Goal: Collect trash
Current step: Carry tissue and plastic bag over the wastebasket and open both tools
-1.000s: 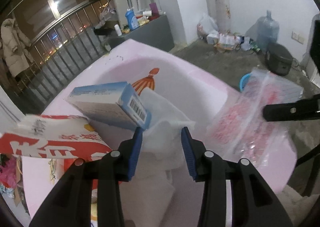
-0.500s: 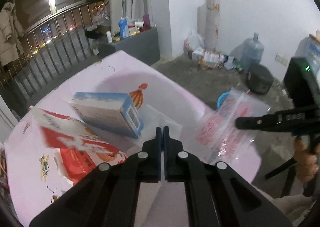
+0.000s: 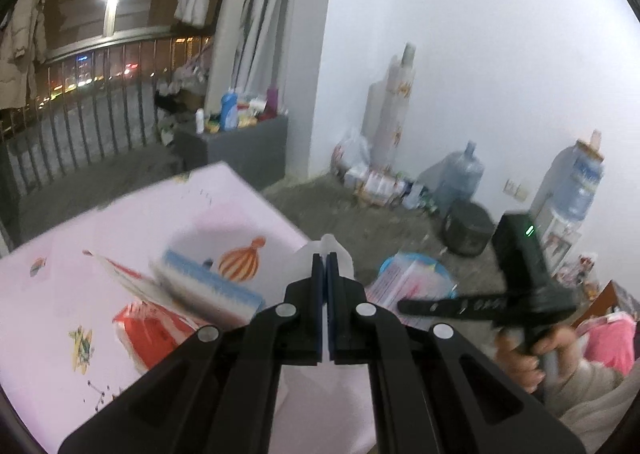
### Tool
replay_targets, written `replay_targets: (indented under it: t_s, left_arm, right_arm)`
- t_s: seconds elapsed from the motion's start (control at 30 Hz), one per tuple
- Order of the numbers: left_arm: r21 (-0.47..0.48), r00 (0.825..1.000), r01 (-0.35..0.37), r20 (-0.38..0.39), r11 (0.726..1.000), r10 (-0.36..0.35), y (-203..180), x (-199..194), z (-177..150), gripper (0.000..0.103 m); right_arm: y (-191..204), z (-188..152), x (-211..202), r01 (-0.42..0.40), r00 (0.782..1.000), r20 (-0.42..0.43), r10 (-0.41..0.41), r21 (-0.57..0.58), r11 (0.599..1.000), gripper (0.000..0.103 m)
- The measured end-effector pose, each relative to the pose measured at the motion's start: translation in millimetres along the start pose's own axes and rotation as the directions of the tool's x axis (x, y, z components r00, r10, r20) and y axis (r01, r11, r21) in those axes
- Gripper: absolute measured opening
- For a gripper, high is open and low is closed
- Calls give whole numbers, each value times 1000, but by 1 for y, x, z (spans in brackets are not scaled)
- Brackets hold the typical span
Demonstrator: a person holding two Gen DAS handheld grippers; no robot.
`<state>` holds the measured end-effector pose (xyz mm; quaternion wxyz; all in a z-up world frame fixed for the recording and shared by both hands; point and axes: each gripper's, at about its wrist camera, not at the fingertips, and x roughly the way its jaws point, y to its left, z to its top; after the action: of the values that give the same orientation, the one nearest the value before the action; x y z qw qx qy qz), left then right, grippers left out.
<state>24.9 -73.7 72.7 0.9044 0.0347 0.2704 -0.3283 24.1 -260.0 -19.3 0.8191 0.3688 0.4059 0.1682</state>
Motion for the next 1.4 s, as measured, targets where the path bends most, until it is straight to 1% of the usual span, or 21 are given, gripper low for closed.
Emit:
replay_targets:
  t_s: [0.1, 0.23, 0.33, 0.43, 0.53, 0.6, 0.63, 0.67, 0.73, 0.77, 0.87, 0.9, 0.93, 0.97, 1.07, 1.13, 1.27, 1.3, 1.33, 1.37, 1.4]
  left_arm:
    - [-2, 999, 32, 26, 999, -32, -2, -5, 14, 1]
    - [-29, 995, 96, 28, 995, -95, -5, 2, 32, 1]
    - [-37, 987, 162, 10, 986, -162, -13, 25, 49, 1]
    - [-46, 973, 226, -38, 973, -228, -27, 63, 65, 1]
    - [-15, 961, 253, -112, 967, -253, -53, 115, 81, 1]
    - [0, 950, 270, -159, 963, -267, -70, 148, 87, 1]
    - [-5, 936, 296, -201, 955, -291, -82, 172, 90, 1]
    - [-8, 927, 304, -227, 953, -297, -87, 187, 91, 1]
    - [-5, 908, 308, -296, 952, -295, -105, 228, 91, 1]
    - [-6, 893, 318, -334, 948, -302, -116, 250, 89, 1]
    - [-41, 843, 332, -436, 942, -316, -140, 313, 79, 1]
    - [-55, 822, 335, -472, 941, -320, -148, 336, 74, 1]
    - [-54, 809, 331, -498, 942, -312, -155, 352, 70, 1]
    - [-45, 790, 333, -531, 942, -305, -167, 376, 65, 1]
    - [-25, 761, 344, -579, 939, -294, -187, 418, 54, 1]
    - [-6, 739, 349, -613, 937, -279, -204, 446, 42, 1]
    - [12, 710, 349, -656, 937, -256, -221, 488, 20, 3]
    - [7, 698, 350, -669, 937, -255, -223, 496, 16, 8]
    - [0, 680, 345, -689, 939, -250, -226, 508, 9, 22]
    - [-4, 673, 336, -699, 942, -243, -230, 516, 4, 30]
    - [-6, 673, 314, -704, 949, -228, -230, 524, -1, 40]
  right_arm:
    - [1, 3, -5, -1, 1000, 18, 1, -9, 1000, 1]
    - [-4, 9, -19, 7, 997, 71, -7, -4, 1000, 1]
    - [-15, 15, -32, 25, 993, 117, -27, 19, 999, 1]
    - [-35, 26, -50, 58, 982, 176, -70, 72, 996, 1]
    - [-60, 39, -76, 125, 954, 254, -159, 143, 982, 1]
    - [-81, 47, -95, 168, 927, 300, -226, 206, 964, 1]
    - [-91, 49, -101, 184, 915, 313, -253, 233, 955, 1]
    - [-104, 52, -107, 204, 903, 320, -287, 270, 941, 1]
    - [-127, 56, -114, 243, 881, 313, -354, 344, 907, 1]
    - [-145, 59, -115, 265, 870, 300, -392, 388, 883, 1]
    - [-185, 61, -113, 269, 863, 268, -427, 472, 840, 1]
    - [-199, 60, -112, 277, 858, 258, -445, 497, 823, 1]
    - [-210, 61, -111, 280, 855, 251, -454, 513, 811, 1]
    - [-222, 64, -107, 276, 856, 246, -454, 526, 804, 1]
    - [-257, 71, -96, 273, 854, 224, -469, 574, 772, 3]
    - [-276, 70, -92, 281, 851, 198, -486, 610, 741, 5]
    - [-312, 72, -80, 286, 841, 178, -511, 655, 699, 6]
    - [-322, 73, -77, 283, 841, 176, -512, 663, 693, 9]
    - [-331, 75, -74, 291, 840, 164, -517, 668, 685, 17]
    - [-347, 74, -68, 315, 833, 130, -537, 687, 655, 23]
    - [-356, 73, -65, 331, 828, 106, -551, 701, 632, 42]
